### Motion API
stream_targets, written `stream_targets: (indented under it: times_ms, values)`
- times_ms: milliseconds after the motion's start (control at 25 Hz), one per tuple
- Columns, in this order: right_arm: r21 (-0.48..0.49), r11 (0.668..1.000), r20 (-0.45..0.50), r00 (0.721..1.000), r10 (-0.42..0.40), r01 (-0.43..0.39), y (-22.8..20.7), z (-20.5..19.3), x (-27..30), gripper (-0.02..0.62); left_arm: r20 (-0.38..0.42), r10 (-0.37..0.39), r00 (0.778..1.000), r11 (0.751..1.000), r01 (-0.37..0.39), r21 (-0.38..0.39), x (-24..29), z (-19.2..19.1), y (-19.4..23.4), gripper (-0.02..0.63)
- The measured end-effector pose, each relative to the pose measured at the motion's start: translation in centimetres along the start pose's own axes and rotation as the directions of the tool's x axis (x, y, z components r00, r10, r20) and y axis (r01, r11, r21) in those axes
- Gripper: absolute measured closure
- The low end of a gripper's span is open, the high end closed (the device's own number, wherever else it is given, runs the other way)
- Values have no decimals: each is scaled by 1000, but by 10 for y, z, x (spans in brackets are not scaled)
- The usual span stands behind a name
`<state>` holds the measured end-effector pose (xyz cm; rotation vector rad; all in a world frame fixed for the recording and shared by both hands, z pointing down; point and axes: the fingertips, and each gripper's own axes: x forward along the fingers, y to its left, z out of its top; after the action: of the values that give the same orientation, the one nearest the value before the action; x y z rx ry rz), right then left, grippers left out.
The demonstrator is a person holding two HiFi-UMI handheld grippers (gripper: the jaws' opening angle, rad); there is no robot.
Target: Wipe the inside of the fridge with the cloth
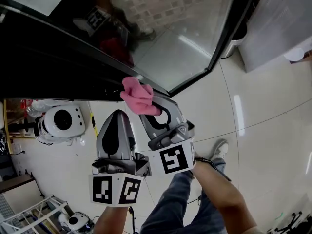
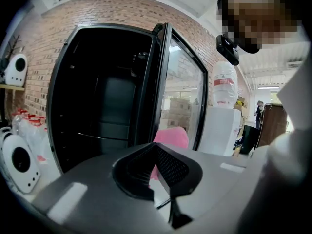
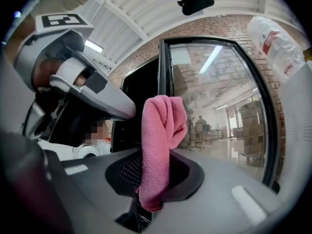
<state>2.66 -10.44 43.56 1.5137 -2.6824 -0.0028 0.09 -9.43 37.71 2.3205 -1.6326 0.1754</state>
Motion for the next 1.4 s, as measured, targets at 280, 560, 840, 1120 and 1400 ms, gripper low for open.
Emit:
stream_targets:
  times_ms: [280, 560, 840, 1120, 1400]
  values:
    - [-51, 998, -42, 999, -26, 24, -27, -34, 2, 532, 0, 4, 1000, 999, -4, -45, 14, -23, -1, 597]
    - [-77, 987, -69, 987, -144, 138, -134, -61, -21, 532, -6, 18, 1000, 998, -18, -63, 36, -27, -26, 597]
    - [-34, 972, -103, 967, -234, 231, -236, -87, -48, 532, 7, 70, 998, 994, -69, -84, 65, -29, -52, 597]
    - [-33, 968, -128, 960, -250, 247, -293, -97, -62, 532, -14, 95, 995, 992, -95, -83, 89, -43, -82, 597]
    - [70, 975, 14, 977, -213, 212, -256, -64, -58, 532, -13, 91, 996, 995, -92, -39, 96, -58, -89, 597]
